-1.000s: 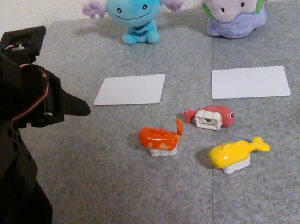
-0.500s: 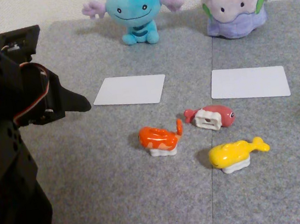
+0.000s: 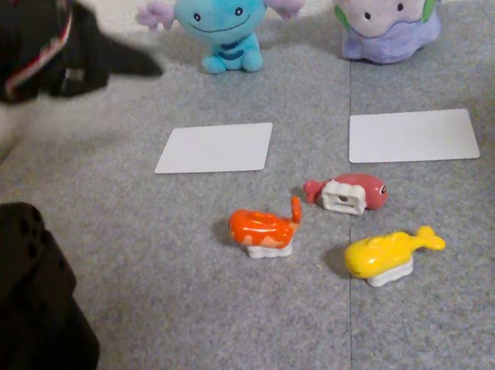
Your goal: Wooper wants to eat egg sudhi, and Goomy wants to eat shrimp sushi
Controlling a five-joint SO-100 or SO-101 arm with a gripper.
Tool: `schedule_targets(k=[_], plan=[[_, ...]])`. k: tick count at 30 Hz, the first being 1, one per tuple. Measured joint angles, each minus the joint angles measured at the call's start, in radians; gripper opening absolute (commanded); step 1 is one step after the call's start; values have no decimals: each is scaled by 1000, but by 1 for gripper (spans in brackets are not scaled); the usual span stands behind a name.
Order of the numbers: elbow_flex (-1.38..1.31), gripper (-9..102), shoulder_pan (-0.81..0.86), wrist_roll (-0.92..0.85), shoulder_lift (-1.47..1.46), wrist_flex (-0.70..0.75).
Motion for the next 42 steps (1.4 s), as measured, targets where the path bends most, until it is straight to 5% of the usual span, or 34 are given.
schedule_targets(k=[12, 42], plan=[[-204, 30, 356, -21, -6, 296], [-380, 30, 772, 20, -773, 236]])
